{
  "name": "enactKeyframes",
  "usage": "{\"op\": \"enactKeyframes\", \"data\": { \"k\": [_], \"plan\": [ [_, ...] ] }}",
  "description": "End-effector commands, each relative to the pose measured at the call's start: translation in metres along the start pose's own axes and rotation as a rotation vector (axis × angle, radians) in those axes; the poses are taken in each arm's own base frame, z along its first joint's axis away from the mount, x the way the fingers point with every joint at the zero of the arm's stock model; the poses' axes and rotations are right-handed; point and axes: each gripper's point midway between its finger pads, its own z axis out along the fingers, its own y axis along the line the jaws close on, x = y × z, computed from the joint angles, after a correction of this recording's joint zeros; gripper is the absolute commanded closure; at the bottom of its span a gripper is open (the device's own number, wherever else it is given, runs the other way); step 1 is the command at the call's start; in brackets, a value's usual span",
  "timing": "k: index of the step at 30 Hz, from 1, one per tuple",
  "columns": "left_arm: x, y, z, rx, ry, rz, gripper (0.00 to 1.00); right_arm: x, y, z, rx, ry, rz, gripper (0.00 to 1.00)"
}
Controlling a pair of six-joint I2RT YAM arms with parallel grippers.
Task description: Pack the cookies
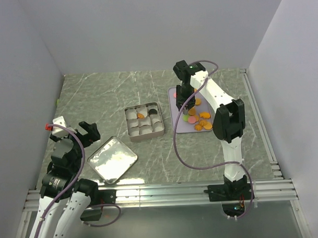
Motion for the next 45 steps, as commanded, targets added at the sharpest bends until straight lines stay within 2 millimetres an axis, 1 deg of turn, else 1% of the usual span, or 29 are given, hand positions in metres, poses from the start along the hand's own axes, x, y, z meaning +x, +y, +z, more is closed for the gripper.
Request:
{"op": "enactKeyframes", "data": {
  "k": [1,4,7,8,9,12,14,17,20,23,24,25,26,28,30,31,36,38,40,45],
  "plan": [
    [-0.009,-0.002,0.001,-0.001,-0.031,-0.009,0.01,-0.008,0.0,-0.013,-0.021,-0.031,0.001,0.53],
    [-0.009,-0.002,0.001,-0.002,-0.029,-0.007,0.01,-0.012,0.002,-0.023,-0.036,-0.066,0.007,0.58],
    [-0.009,-0.002,0.002,-0.003,-0.027,-0.009,0.01,-0.02,0.008,-0.042,-0.069,-0.112,0.018,0.58],
    [-0.009,-0.001,0.002,-0.006,-0.027,-0.008,0.0,-0.019,0.014,-0.052,-0.109,-0.119,0.015,0.59],
    [-0.008,0.0,0.002,-0.012,-0.026,-0.009,0.01,-0.024,0.02,-0.062,-0.14,-0.143,0.013,0.59],
    [-0.009,0.005,0.002,-0.044,-0.032,-0.023,0.01,-0.025,0.034,-0.083,-0.2,-0.189,-0.006,0.59],
    [-0.01,0.006,0.002,-0.054,-0.035,-0.029,0.01,-0.02,0.048,-0.094,-0.235,-0.211,-0.028,0.59],
    [-0.009,0.006,0.002,-0.049,-0.033,-0.024,0.01,-0.009,0.066,-0.103,-0.267,-0.224,-0.059,0.59],
    [-0.01,0.005,0.001,-0.047,-0.038,-0.025,0.01,-0.001,0.078,-0.112,-0.302,-0.228,-0.06,0.58],
    [-0.01,0.004,0.001,-0.037,-0.037,-0.024,0.0,0.011,0.104,-0.12,-0.376,-0.22,-0.095,0.59],
    [-0.01,0.003,0.001,-0.029,-0.037,-0.024,0.01,0.012,0.112,-0.126,-0.398,-0.229,-0.109,0.59],
    [-0.01,0.002,0.001,-0.028,-0.034,-0.022,0.01,0.021,0.125,-0.129,-0.42,-0.222,-0.136,0.59],
    [-0.01,0.002,0.001,-0.028,-0.035,-0.02,0.0,0.025,0.133,-0.128,-0.431,-0.211,-0.145,0.59],
    [-0.01,0.002,0.001,-0.025,-0.034,-0.02,0.01,0.035,0.15,-0.132,-0.466,-0.205,-0.168,0.58],
    [-0.01,0.002,0.0,-0.021,-0.038,-0.021,0.0,0.043,0.16,-0.127,-0.486,-0.177,-0.174,0.58],
    [-0.01,0.001,0.0,-0.017,-0.037,-0.022,0.0,0.046,0.169,-0.126,-0.505,-0.174,-0.181,0.58],
    [-0.011,0.0,-0.002,-0.002,-0.046,-0.023,0.0,0.052,0.185,-0.114,-0.53,-0.151,-0.189,0.58],
    [-0.011,-0.001,-0.002,0.004,-0.046,-0.024,0.01,0.054,0.193,-0.111,-0.54,-0.154,-0.196,0.58],
    [-0.011,-0.002,-0.002,0.006,-0.043,-0.02,0.01,0.051,0.199,-0.108,-0.545,-0.167,-0.198,0.58],
    [-0.01,-0.003,-0.001,0.01,-0.038,-0.017,0.01,0.051,0.204,-0.096,-0.536,-0.154,-0.191,0.57]
  ]
}}
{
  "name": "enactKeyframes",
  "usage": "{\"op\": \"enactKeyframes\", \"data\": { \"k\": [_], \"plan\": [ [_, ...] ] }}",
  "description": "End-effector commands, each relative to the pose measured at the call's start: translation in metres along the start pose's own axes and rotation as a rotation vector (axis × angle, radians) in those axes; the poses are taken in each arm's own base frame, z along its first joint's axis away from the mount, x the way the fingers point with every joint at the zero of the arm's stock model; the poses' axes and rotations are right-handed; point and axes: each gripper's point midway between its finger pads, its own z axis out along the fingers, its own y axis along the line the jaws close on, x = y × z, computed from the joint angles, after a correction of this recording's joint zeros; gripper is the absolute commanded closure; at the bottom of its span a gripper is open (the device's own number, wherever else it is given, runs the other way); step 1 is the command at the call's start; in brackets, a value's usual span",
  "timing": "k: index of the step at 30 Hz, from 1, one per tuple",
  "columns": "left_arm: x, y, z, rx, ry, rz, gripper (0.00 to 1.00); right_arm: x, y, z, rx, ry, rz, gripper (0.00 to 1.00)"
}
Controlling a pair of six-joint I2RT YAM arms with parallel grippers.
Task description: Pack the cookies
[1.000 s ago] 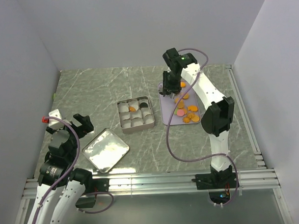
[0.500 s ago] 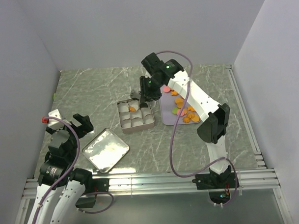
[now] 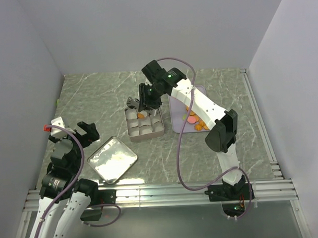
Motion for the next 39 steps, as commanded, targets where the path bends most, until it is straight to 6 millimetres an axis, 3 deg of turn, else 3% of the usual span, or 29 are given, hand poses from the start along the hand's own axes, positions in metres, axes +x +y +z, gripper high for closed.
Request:
{"op": "enactKeyframes", "data": {
  "k": [1,11,25,35,39],
  "plan": [
    [-0.007,-0.006,-0.001,0.031,-0.022,-0.005,0.01,-0.005,0.011,0.013,-0.036,-0.018,-0.001,0.57],
    [-0.007,-0.007,-0.001,0.039,-0.025,-0.003,0.01,0.007,-0.003,0.04,0.002,0.028,0.007,0.53],
    [-0.006,-0.009,-0.001,0.045,-0.017,0.002,0.01,0.004,0.0,0.055,-0.014,0.027,0.021,0.47],
    [-0.007,-0.008,-0.001,0.042,-0.02,0.0,0.01,0.004,-0.002,0.052,-0.002,0.024,0.008,0.41],
    [-0.007,-0.008,-0.001,0.043,-0.023,-0.002,0.01,-0.004,0.004,0.037,-0.012,-0.016,0.003,0.41]
  ]
}}
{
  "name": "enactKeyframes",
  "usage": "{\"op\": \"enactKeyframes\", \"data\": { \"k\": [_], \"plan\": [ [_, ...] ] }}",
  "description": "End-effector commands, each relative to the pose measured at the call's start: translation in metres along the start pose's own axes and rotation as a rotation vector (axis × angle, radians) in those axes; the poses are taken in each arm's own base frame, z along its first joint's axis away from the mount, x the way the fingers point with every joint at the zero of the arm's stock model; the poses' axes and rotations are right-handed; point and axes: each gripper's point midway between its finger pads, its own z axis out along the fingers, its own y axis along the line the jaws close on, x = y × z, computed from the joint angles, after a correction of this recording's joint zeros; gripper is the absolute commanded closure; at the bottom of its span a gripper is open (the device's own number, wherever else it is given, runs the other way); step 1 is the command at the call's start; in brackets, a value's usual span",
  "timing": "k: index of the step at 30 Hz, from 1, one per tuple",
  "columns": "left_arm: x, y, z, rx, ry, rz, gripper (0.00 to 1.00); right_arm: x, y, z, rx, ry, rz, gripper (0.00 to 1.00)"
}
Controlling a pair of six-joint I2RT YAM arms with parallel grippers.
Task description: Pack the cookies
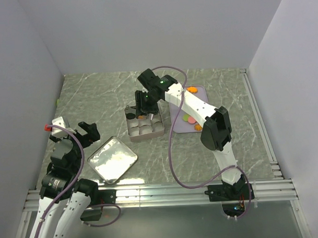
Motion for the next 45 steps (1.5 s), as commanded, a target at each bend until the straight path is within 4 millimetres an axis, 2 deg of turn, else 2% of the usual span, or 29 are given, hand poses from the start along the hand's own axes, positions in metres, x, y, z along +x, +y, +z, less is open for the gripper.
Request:
{"op": "enactKeyframes", "data": {
  "k": [1,3,5,6,8,9,11,12,13,17,20,21,27,32,34,39,45],
  "plan": [
    [-0.009,-0.004,-0.001,0.021,-0.033,-0.002,0.0,-0.016,0.022,-0.032,-0.057,-0.088,-0.034,0.41],
    [-0.009,-0.004,-0.001,0.021,-0.032,-0.001,0.01,-0.022,0.026,-0.049,-0.07,-0.123,-0.037,0.41],
    [-0.009,-0.004,-0.001,0.02,-0.033,-0.003,0.01,-0.026,0.017,-0.06,-0.055,-0.143,-0.024,0.41],
    [-0.009,-0.004,-0.001,0.02,-0.033,-0.003,0.0,-0.028,0.016,-0.073,-0.063,-0.164,-0.02,0.41],
    [-0.009,-0.004,-0.001,0.019,-0.035,-0.004,0.01,-0.028,0.0,-0.078,-0.044,-0.169,0.007,0.41],
    [-0.009,-0.004,-0.001,0.019,-0.035,-0.004,0.01,-0.035,-0.008,-0.093,-0.049,-0.206,0.022,0.41],
    [-0.009,-0.004,-0.001,0.02,-0.035,-0.004,0.01,-0.035,-0.033,-0.097,-0.003,-0.213,0.046,0.41],
    [-0.009,-0.004,-0.001,0.021,-0.033,-0.003,0.01,-0.036,-0.04,-0.106,0.003,-0.23,0.051,0.41],
    [-0.009,-0.004,-0.001,0.021,-0.033,-0.002,0.0,-0.041,-0.062,-0.108,0.034,-0.235,0.088,0.41],
    [-0.008,-0.005,0.0,0.023,-0.029,-0.001,0.01,-0.049,-0.105,-0.118,0.102,-0.254,0.138,0.41],
    [-0.008,-0.005,0.0,0.021,-0.028,0.0,0.01,-0.056,-0.128,-0.117,0.151,-0.244,0.164,0.41],
    [-0.008,-0.005,0.0,0.021,-0.028,0.0,0.01,-0.056,-0.136,-0.111,0.179,-0.227,0.175,0.41],
    [-0.008,-0.004,0.0,0.017,-0.027,0.0,0.0,-0.074,-0.159,-0.098,0.223,-0.223,0.216,0.41],
    [-0.008,-0.004,0.001,0.013,-0.026,-0.001,0.01,-0.087,-0.172,-0.087,0.271,-0.211,0.243,0.41],
    [-0.008,-0.003,0.001,0.011,-0.025,0.0,0.0,-0.091,-0.177,-0.091,0.305,-0.223,0.246,0.41],
    [-0.008,-0.003,0.001,0.006,-0.024,-0.002,0.01,-0.088,-0.189,-0.087,0.335,-0.207,0.254,0.41],
    [-0.006,-0.003,0.003,-0.002,-0.016,0.001,0.0,-0.086,-0.191,-0.077,0.327,-0.187,0.26,0.41]
  ]
}}
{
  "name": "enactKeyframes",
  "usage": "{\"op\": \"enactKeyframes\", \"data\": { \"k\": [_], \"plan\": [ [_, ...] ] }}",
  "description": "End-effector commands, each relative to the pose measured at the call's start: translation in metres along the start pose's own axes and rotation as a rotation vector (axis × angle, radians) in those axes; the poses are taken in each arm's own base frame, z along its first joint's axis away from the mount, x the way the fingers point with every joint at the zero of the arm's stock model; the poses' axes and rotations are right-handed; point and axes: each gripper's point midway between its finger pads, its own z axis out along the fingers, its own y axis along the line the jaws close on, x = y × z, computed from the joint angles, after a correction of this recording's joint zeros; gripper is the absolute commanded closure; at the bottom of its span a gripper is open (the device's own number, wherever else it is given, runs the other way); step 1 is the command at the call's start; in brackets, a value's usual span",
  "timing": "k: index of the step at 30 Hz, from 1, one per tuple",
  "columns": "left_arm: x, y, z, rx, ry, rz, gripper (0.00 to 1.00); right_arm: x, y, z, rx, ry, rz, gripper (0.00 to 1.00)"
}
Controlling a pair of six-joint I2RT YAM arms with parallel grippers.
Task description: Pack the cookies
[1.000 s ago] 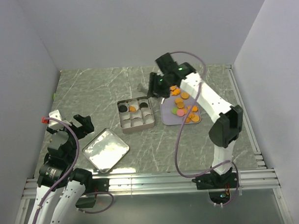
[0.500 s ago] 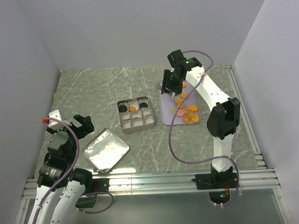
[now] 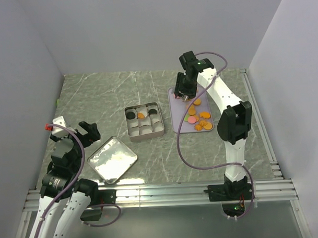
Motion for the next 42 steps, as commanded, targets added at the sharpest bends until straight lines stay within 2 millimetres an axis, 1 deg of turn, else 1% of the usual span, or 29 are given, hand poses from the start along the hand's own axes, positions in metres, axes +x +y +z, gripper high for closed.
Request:
{"op": "enactKeyframes", "data": {
  "k": [1,4,5,17,24,31,36,39,40,42],
  "plan": [
    [-0.008,-0.003,0.002,0.002,-0.022,-0.003,0.01,-0.007,0.0,0.0,0.002,-0.022,-0.003,0.41],
    [-0.007,-0.003,0.003,-0.002,-0.019,-0.001,0.0,-0.008,0.0,0.003,0.003,-0.014,-0.005,0.41],
    [-0.007,-0.002,0.003,-0.003,-0.016,0.002,0.01,-0.008,0.0,0.007,0.009,-0.007,-0.003,0.41],
    [-0.007,-0.002,0.004,-0.009,-0.016,0.0,0.01,-0.006,0.002,0.023,0.01,0.029,-0.003,0.41],
    [-0.007,-0.002,0.004,-0.012,-0.014,0.001,0.01,-0.011,0.007,0.029,0.002,0.034,0.004,0.41],
    [-0.007,-0.002,0.005,-0.013,-0.011,0.003,0.01,-0.011,0.004,0.04,0.014,0.048,0.013,0.41],
    [-0.006,-0.002,0.006,-0.014,-0.007,0.006,0.01,-0.011,0.003,0.042,0.01,0.052,0.025,0.46],
    [-0.005,-0.002,0.006,-0.014,-0.006,0.007,0.01,-0.013,0.006,0.04,-0.004,0.049,0.028,0.52],
    [-0.004,-0.002,0.006,-0.015,-0.003,0.008,0.01,-0.013,0.007,0.04,-0.008,0.05,0.028,0.56],
    [-0.005,-0.002,0.006,-0.015,-0.005,0.007,0.01,-0.013,0.007,0.039,-0.011,0.05,0.029,0.61]
  ]
}}
